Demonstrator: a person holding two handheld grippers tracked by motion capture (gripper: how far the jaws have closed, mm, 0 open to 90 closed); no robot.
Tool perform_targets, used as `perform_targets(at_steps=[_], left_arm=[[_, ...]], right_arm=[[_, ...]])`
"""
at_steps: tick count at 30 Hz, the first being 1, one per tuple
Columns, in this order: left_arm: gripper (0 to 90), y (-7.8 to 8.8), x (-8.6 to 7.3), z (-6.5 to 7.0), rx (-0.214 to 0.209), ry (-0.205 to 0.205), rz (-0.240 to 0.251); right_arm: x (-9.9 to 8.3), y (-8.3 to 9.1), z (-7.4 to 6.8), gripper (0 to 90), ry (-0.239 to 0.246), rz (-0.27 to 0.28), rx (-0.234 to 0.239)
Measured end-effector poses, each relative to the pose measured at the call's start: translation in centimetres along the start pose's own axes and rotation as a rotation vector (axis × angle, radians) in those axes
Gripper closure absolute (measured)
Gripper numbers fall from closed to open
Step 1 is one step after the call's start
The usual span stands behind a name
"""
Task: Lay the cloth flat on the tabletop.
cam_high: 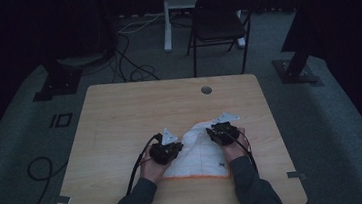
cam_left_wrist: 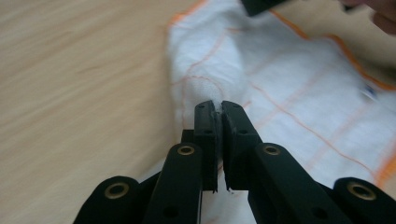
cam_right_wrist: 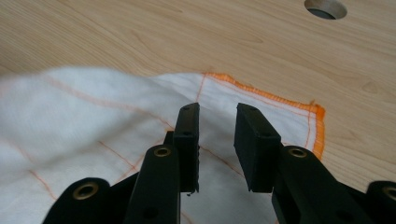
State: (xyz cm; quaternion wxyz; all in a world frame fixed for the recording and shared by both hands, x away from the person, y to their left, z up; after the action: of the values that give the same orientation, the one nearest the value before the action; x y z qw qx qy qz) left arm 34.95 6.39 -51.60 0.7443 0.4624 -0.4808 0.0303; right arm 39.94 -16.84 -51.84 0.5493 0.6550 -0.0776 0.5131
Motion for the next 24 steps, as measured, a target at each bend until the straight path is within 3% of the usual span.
perform_targets(at_steps=[5,12,19,24], left_arm=[[86.2,-0.9,-1.0,1.6,-0.039,-0.027,-0.027],[85.3,-1.2,-1.5,1.6,-0.069,-0.008,-0.043],[73.7,-0.9,-1.3,1.6,-0.085,-0.008,-0.031],[67.4,0.3,-0.7,0.7,-0.075,0.009,0.02]], right_arm=[[0.3,0.4,-0.4,68.8,0.007,0.02,0.018],[0.5,0.0,-1.2,66.1,0.024,0.021,0.055],[-0.7,-1.7,-1.8,67.7,0.044,-0.093,0.059],[-1.3,-1.7,-1.5,68.9,0.033,-0.103,0.069]])
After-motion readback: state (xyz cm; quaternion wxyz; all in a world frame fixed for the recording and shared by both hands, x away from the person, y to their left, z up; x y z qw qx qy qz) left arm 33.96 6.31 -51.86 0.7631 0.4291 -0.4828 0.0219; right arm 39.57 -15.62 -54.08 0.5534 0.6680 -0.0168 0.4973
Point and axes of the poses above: each handheld gripper's, and its own axes: y roughly backward along the jaws, x roughly out of its top, z roughly to its right, the point moved 1 cm from there along -y, roughly forward along the jaws, and after that the axes turned 8 degrees about y, right-handed, at the moved point
